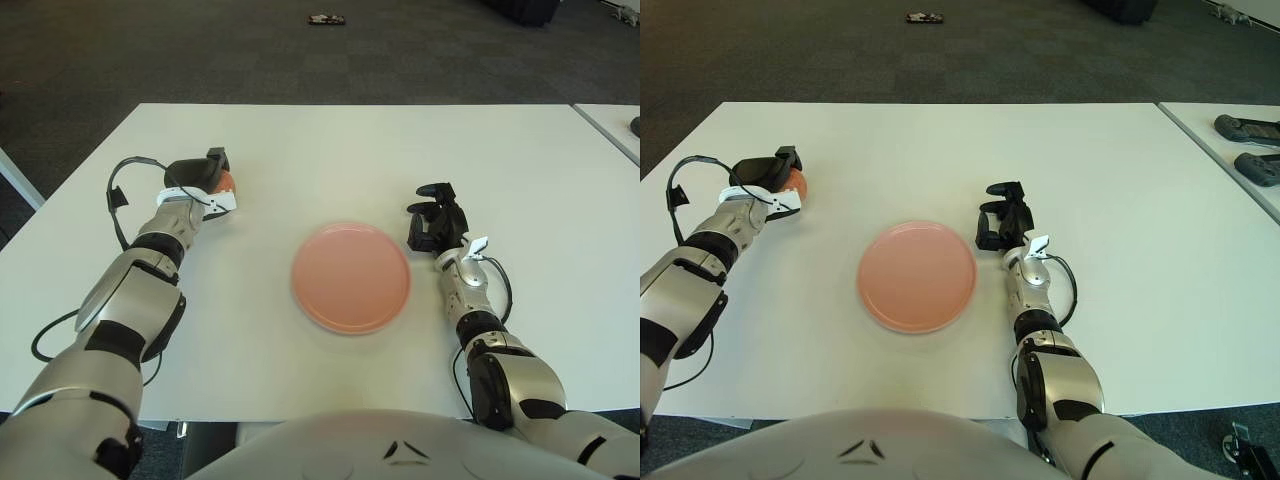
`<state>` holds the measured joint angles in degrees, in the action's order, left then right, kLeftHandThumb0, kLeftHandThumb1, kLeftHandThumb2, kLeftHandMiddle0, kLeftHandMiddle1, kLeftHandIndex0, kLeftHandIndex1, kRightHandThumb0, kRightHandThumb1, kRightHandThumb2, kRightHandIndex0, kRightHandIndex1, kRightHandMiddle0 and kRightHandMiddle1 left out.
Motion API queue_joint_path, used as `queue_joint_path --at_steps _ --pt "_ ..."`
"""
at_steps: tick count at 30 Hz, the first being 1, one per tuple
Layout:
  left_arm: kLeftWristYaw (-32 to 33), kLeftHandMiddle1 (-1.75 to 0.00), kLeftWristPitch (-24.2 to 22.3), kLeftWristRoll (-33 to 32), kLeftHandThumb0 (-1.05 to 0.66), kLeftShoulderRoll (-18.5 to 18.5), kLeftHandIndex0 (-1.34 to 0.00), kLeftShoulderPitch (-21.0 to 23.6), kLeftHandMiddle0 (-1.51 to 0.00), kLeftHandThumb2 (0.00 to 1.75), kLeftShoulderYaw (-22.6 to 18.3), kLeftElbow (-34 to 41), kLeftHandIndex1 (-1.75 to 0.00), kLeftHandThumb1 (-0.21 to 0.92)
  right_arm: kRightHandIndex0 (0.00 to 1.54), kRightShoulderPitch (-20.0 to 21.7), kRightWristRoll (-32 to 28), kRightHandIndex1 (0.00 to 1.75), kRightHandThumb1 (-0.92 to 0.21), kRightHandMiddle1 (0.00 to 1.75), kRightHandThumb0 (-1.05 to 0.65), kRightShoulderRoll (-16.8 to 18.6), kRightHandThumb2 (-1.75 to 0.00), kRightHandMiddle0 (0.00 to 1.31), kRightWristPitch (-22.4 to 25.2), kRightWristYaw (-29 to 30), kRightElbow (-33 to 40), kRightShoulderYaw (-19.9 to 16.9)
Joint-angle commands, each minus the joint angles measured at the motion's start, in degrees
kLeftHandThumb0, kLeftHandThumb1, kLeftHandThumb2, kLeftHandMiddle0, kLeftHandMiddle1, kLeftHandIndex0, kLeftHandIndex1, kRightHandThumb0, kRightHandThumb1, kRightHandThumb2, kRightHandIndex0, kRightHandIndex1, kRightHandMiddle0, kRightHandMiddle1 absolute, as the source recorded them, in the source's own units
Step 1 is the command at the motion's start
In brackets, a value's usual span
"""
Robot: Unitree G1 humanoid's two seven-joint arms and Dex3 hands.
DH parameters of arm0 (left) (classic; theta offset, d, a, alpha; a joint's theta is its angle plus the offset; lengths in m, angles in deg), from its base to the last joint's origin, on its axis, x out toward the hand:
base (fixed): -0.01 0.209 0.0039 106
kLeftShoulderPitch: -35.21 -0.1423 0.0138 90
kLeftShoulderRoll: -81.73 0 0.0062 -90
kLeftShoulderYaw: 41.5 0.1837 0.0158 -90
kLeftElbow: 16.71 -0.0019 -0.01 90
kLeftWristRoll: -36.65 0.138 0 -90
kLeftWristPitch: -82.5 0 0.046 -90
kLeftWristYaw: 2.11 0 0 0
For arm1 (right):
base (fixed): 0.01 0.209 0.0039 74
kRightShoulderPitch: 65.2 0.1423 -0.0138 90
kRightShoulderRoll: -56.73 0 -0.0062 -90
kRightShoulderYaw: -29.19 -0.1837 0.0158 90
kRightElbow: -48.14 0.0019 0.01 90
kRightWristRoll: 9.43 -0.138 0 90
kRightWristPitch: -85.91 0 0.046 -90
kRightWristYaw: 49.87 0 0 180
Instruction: Put the apple into the plate.
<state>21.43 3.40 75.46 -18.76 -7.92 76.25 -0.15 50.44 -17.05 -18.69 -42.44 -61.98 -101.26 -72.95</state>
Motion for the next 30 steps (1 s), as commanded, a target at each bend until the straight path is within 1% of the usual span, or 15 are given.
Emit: queue_joint_path --at_steps 1,8,14,30 --pt "1.62 -1.68 1.75 -1.55 0.00 0.00 -0.59 0.15 -0.83 1.61 -1.79 -0.36 -1.75 0.05 0.74 -0.90 -0.86 1.75 -0.16 1.75 0.53 0.12 -1.51 0.96 0.71 -0.65 -1.78 -0.46" --pt "1.68 -1.67 3.53 -3.46 0.00 0.61 -0.60 -0.02 -0.84 1.61 -3.68 -0.60 -1.75 0.04 0.74 -0.64 -0.70 1.75 -0.16 1.75 0.53 -0.07 -1.51 0.97 0.28 -0.83 -2.47 -0.60" --pt "-0.13 -1.65 5.31 -6.18 0.00 1.15 -0.60 -0.07 -0.84 1.61 -6.30 -0.76 -1.75 0.04 0.74 -0.53 -0.99 1.75 -0.15 1.75 0.53 0.08 -1.51 0.97 0.00 -0.95 -2.80 -1.03" --pt "-1.45 -1.63 8.07 -9.47 0.00 1.24 -0.60 0.32 -0.85 1.60 -9.87 -0.45 -1.75 0.04 0.74 -0.16 -0.83 1.75 -0.15 1.75 0.53 0.17 -1.51 0.97 0.36 -0.98 -3.21 -1.37"
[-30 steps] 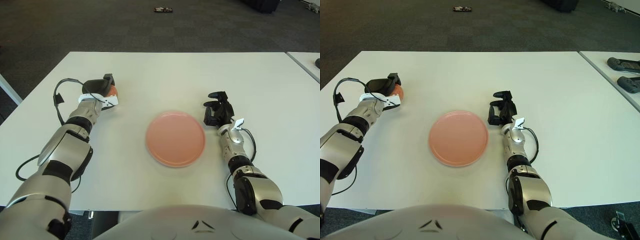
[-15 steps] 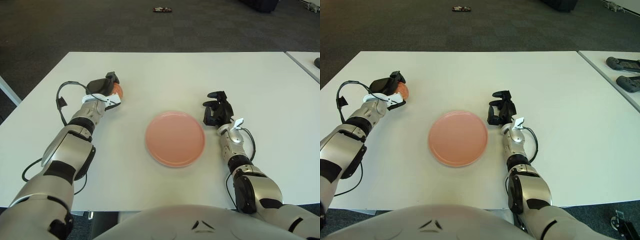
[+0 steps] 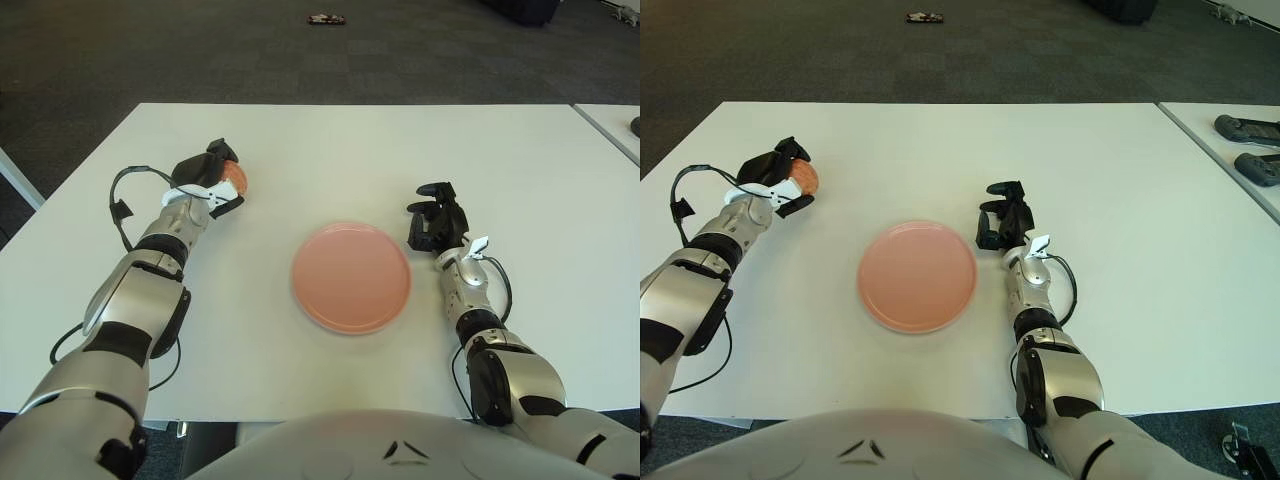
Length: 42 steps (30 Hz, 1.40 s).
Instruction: Put the apple into the plate.
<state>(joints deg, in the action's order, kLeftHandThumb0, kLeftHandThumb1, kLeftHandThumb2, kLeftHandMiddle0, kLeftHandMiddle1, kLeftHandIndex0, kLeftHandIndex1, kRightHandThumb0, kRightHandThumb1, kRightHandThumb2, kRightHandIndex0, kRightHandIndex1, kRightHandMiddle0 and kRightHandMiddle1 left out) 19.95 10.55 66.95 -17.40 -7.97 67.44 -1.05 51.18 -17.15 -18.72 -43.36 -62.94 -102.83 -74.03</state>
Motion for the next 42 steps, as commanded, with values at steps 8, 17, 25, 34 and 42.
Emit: queue_joint_path --at_steps 8,17,25,34,42 --pt "-0.83 -1.63 3.43 -4.04 0.00 -0.20 -0.59 1.11 -0.86 1.60 -4.34 1.37 -1.75 0.04 0.74 -0.84 -0.63 1.75 -0.15 1.75 0.53 0.20 -1.51 0.97 1.61 0.35 -1.98 -0.46" --pt "-5.94 -1.63 7.71 -11.14 0.00 0.65 -0.59 0.93 -0.86 1.60 -10.27 7.95 -1.75 0.04 0.74 -0.73 -0.58 1.75 -0.15 1.75 0.53 0.33 -1.51 0.96 1.81 0.58 -1.90 -0.56" --pt "-12.16 -1.65 7.73 -16.77 0.00 2.35 -0.60 -1.21 -0.86 1.62 -13.86 19.64 -1.75 0.03 0.74 -0.76 -0.77 1.75 -0.16 1.75 0.53 0.41 -1.51 0.96 1.18 -0.49 -1.76 -0.52" --pt "-15.65 -1.67 6.28 -20.83 0.00 5.20 -0.60 -7.57 -0.85 1.63 -16.45 36.48 -1.75 0.02 0.74 -0.59 -0.83 1.75 -0.16 1.75 0.53 0.40 -1.51 0.96 1.84 -0.65 -2.02 -0.64" --pt "-21.47 -1.65 3.22 -25.39 0.00 7.89 -0.62 -12.98 -0.88 1.65 -17.23 52.95 -1.75 0.00 0.74 -0.54 -0.68 1.75 -0.16 1.75 0.53 0.53 -1.51 0.95 1.65 -0.68 -2.26 -0.59"
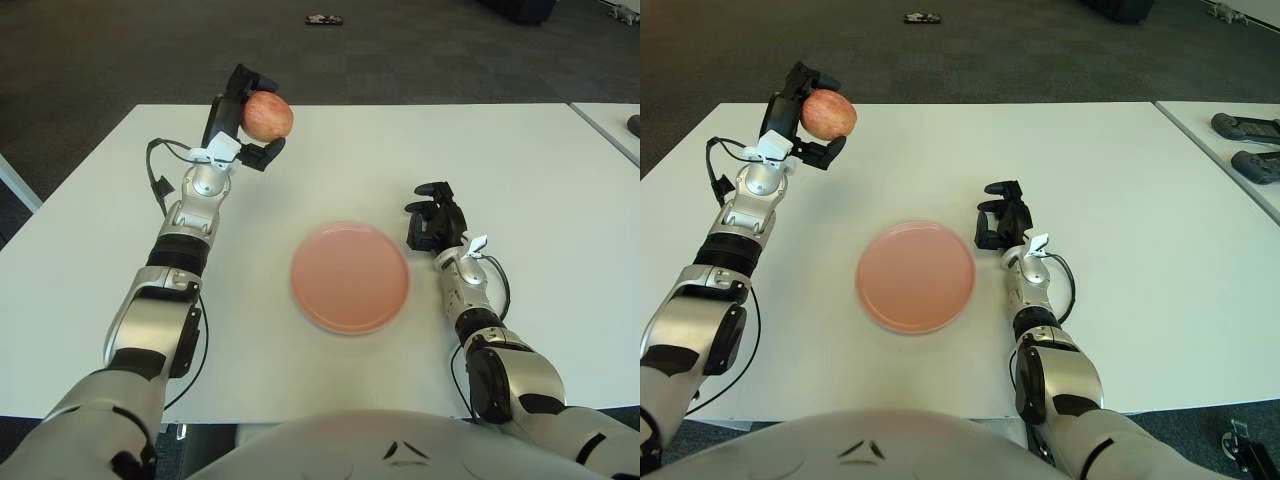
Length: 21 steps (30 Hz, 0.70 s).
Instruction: Put the apple into the plate.
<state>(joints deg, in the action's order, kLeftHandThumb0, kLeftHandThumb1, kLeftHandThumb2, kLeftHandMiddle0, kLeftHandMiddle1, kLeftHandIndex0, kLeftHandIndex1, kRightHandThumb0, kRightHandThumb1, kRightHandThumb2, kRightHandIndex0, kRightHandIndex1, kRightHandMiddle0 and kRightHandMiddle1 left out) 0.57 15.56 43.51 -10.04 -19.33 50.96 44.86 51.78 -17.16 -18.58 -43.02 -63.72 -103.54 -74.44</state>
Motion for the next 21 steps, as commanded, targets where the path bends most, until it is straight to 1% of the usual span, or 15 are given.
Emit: queue_joint_path --at_steps 1,4,6,8,14,18,21 --pt "-2.62 -1.65 -2.41 -2.17 0.00 0.64 -0.62 -2.10 -0.88 1.65 -0.83 8.37 -1.75 0.00 0.74 -1.14 -0.64 1.75 -0.16 1.75 0.53 0.43 -1.51 0.95 1.29 0.13 -1.58 -0.16" --pt "-5.11 -1.64 -6.06 -3.12 0.00 1.35 -0.63 -5.24 -0.88 1.65 0.01 16.97 -1.75 -0.01 0.74 -1.06 -0.51 1.75 -0.16 1.75 0.53 0.42 -1.51 0.95 1.33 0.32 -1.70 -0.10" --pt "-6.66 -1.64 -7.19 -3.62 0.00 1.68 -0.63 -6.72 -0.89 1.66 0.52 20.44 -1.75 -0.01 0.74 -0.97 -0.47 1.75 -0.16 1.75 0.53 0.43 -1.51 0.95 1.38 0.40 -1.83 -0.09" --pt "-7.68 -1.64 -7.48 -3.68 0.00 1.90 -0.64 -7.45 -0.89 1.66 0.67 21.86 -1.75 -0.01 0.74 -0.92 -0.48 1.75 -0.16 1.75 0.53 0.44 -1.51 0.95 1.40 0.42 -1.89 -0.10" --pt "-10.72 -1.65 -5.51 -2.79 0.00 3.43 -0.65 -11.14 -0.89 1.68 3.22 24.78 -1.75 -0.02 0.74 -0.81 -0.44 1.75 -0.16 1.75 0.53 0.60 -1.51 0.95 1.59 0.79 -1.98 -0.05" --pt "-12.10 -1.65 -4.46 -2.22 0.00 3.48 -0.65 -11.61 -0.89 1.68 3.99 25.06 -1.75 -0.03 0.74 -0.80 -0.34 1.75 -0.16 1.75 0.53 0.73 -1.51 0.95 1.46 1.09 -1.96 0.02" --pt "-13.47 -1.66 -2.84 -1.31 0.00 3.37 -0.66 -11.97 -0.90 1.69 5.17 25.11 -1.75 -0.04 0.74 -0.76 -0.22 1.75 -0.16 1.75 0.53 0.80 -1.51 0.95 1.22 1.33 -2.01 0.13"
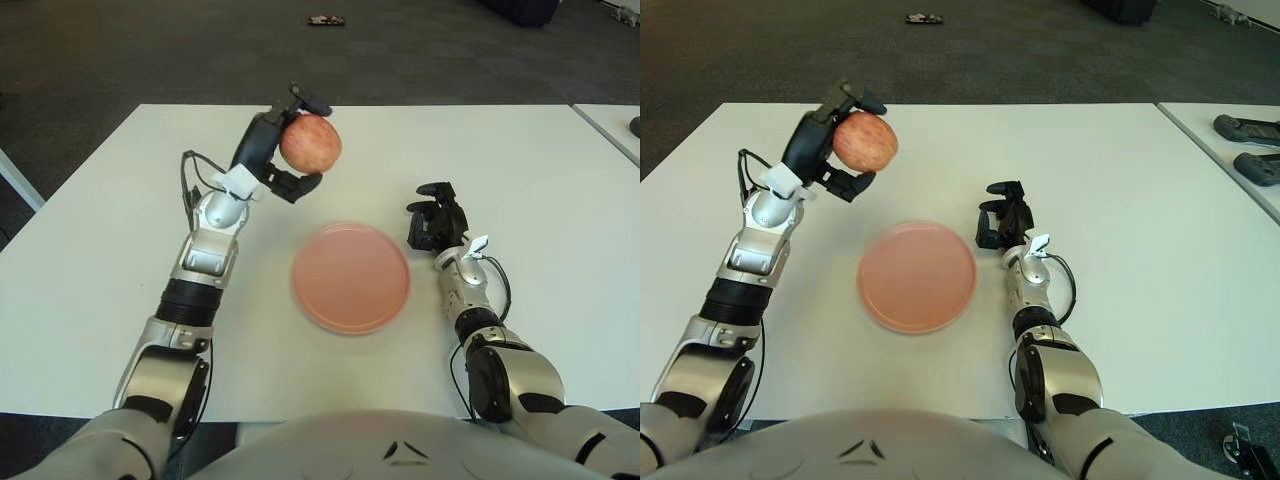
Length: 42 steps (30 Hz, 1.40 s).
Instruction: Put the apple into the plate.
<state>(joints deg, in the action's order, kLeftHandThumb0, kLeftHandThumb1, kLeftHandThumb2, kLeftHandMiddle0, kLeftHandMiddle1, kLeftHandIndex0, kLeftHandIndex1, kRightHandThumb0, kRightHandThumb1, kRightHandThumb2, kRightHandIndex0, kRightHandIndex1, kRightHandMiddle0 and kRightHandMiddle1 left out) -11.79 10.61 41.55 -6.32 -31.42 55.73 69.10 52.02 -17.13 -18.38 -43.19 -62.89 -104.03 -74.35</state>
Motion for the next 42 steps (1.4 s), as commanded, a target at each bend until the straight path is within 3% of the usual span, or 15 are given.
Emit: queue_joint_path --at_steps 1,12,24,42 --pt "-1.31 -1.66 2.28 0.79 0.00 -0.31 -0.66 0.06 -0.90 1.69 0.47 0.87 -1.75 -0.04 0.74 -1.00 -0.25 1.75 -0.16 1.75 0.53 0.61 -1.51 0.95 1.36 0.54 -1.53 0.06" --pt "-9.14 -1.65 2.76 0.19 0.00 -1.37 -0.67 -1.90 -0.91 1.71 3.78 1.12 -1.75 -0.06 0.74 -0.81 -0.29 1.75 -0.16 1.75 0.53 0.74 -1.51 0.95 1.61 0.94 -1.62 0.04" --pt "-16.10 -1.64 0.99 6.55 0.00 -5.84 -0.64 -1.07 -0.89 1.66 7.96 0.58 -1.75 -0.01 0.74 -0.74 -0.01 1.75 -0.16 1.75 0.53 1.07 -1.51 0.95 1.81 2.24 -1.62 0.34" --pt "-15.27 -1.66 4.52 14.03 0.00 -7.18 -0.62 -0.05 -0.86 1.64 10.11 -4.81 -1.75 0.01 0.74 -0.51 -0.09 1.75 -0.16 1.75 0.53 1.11 -1.51 0.95 2.61 2.62 -1.94 0.51"
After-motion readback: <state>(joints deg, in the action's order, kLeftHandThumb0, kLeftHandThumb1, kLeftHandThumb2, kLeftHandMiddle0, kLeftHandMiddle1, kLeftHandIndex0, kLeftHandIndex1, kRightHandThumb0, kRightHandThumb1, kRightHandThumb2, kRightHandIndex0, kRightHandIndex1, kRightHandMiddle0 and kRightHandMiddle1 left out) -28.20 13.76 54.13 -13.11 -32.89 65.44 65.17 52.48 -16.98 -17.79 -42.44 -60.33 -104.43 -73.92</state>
